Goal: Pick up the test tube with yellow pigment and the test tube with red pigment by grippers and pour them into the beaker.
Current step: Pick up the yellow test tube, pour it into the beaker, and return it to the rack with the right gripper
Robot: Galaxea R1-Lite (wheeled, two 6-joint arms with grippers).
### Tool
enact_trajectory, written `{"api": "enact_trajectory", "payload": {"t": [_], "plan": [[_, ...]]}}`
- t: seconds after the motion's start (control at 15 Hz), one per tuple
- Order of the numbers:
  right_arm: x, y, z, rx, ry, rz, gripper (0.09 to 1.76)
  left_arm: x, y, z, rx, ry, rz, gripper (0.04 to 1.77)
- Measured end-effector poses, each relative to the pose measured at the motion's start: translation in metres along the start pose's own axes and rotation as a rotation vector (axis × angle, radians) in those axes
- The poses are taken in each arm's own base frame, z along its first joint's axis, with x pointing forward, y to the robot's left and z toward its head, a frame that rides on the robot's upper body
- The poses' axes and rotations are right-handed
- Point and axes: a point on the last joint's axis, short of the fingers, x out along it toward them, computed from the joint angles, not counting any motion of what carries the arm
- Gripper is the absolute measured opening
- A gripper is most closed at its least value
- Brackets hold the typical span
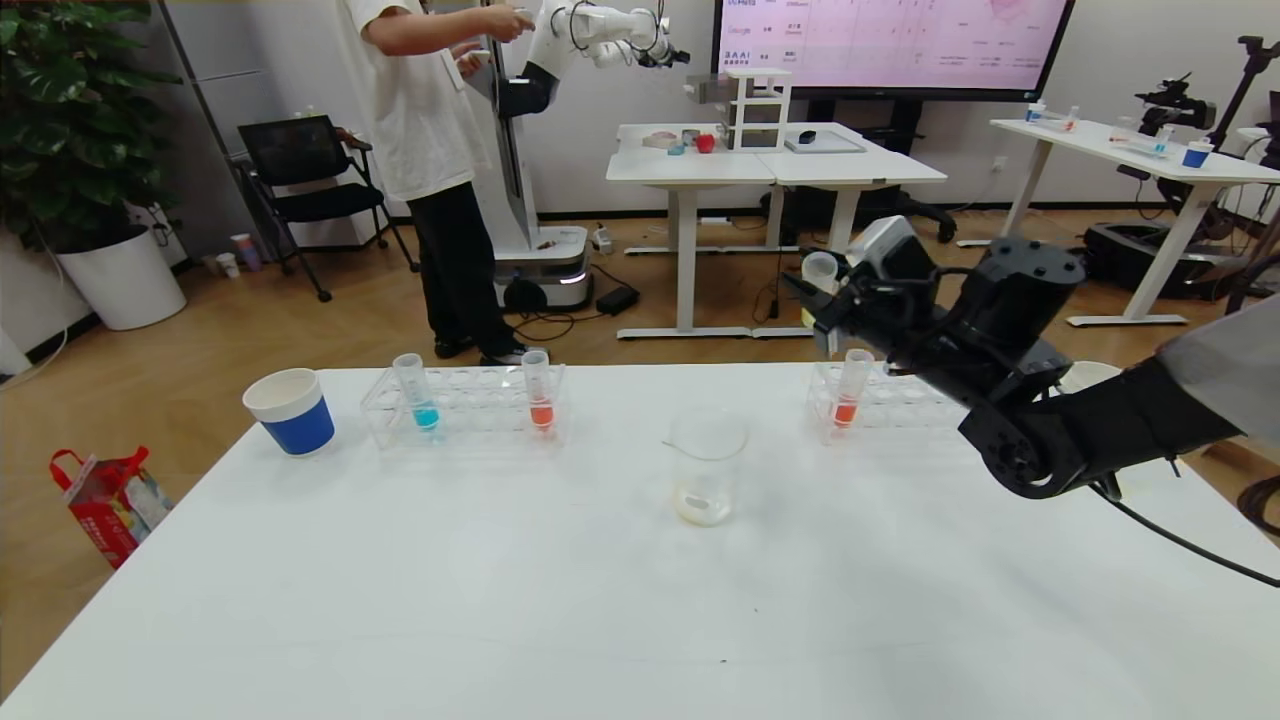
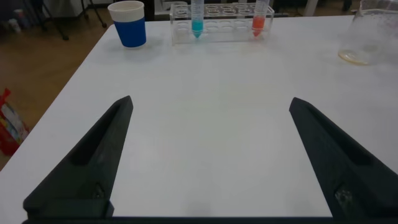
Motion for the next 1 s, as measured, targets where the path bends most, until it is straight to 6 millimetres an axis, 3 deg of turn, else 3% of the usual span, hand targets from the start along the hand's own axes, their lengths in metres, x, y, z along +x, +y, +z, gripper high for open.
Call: {"api": "enact_trajectory", "payload": {"t": [0.27,0.53,1.0], "plan": [[0.012,0.037,0.004,-0.091,-0.031,0.102,0.53,0.0,0.0,0.0,0.0,0.0,0.0,1.75],[0.01,0.054,-0.006,-0.188,-0.017,0.156,0.53,0.0,0.0,0.0,0.0,0.0,0.0,1.75],[0.005,0.053,-0.014,-0.421,-0.138,0.28,0.53,0.0,0.0,0.0,0.0,0.0,0.001,1.75]]}}
